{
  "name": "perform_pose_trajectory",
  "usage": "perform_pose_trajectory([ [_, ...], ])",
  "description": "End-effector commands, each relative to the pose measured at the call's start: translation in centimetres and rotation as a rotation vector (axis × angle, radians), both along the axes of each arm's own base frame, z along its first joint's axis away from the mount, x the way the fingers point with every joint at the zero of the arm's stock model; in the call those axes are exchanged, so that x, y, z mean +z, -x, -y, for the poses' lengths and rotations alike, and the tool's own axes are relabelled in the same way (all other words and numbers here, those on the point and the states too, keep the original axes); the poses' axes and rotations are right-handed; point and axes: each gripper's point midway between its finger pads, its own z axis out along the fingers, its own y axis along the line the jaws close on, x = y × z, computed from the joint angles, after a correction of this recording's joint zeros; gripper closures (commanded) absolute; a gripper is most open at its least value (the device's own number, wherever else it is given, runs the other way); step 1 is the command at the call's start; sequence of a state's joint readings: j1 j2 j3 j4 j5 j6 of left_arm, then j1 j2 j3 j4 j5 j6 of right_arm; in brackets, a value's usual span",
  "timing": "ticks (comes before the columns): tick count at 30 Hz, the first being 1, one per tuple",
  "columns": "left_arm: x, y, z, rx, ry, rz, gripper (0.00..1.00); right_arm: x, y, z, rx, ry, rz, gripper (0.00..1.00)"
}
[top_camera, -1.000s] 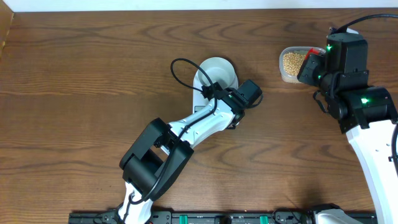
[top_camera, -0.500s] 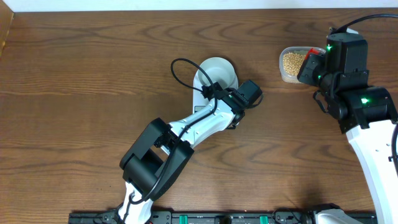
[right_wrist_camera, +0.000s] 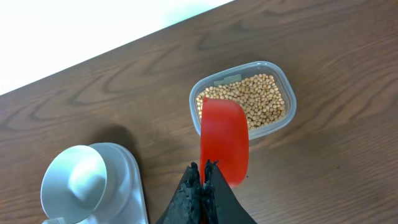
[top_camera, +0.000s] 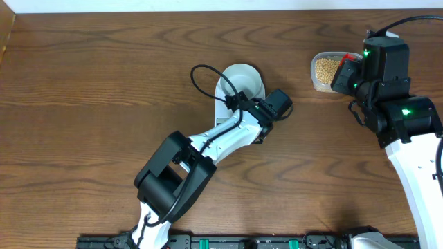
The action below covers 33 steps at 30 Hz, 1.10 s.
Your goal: Scoop item into bowl and weigh 50g on scale
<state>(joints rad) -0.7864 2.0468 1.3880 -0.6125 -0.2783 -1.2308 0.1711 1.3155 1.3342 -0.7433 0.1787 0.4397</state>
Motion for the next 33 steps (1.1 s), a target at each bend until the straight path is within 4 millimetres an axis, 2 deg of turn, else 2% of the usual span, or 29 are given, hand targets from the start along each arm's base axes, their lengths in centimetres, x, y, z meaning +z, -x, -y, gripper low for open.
perform_pose_trajectory([
  [1, -3.3, 0.7, -1.0, 0.009, -0.059, -0.056, 0.93, 1.0, -0.1, 0.2, -0.013, -0.008, 0.023, 0.99],
  [24, -3.3, 0.7, -1.0, 0.005, -0.063, -0.059, 0.93, 1.0, -0.1, 0.3, -0.014, -0.007, 0.023, 0.99],
  [27, -2.6, 0.5, -0.9, -0.018, -0.059, -0.049, 0.93, 1.0, -0.1, 0.5, -0.02, 0.002, 0.024, 0.99],
  [33, 0.3, 0.6, -0.9, -0.019, -0.033, -0.021, 0.93, 1.0, -0.1, 0.6, -0.022, 0.01, 0.025, 0.99],
])
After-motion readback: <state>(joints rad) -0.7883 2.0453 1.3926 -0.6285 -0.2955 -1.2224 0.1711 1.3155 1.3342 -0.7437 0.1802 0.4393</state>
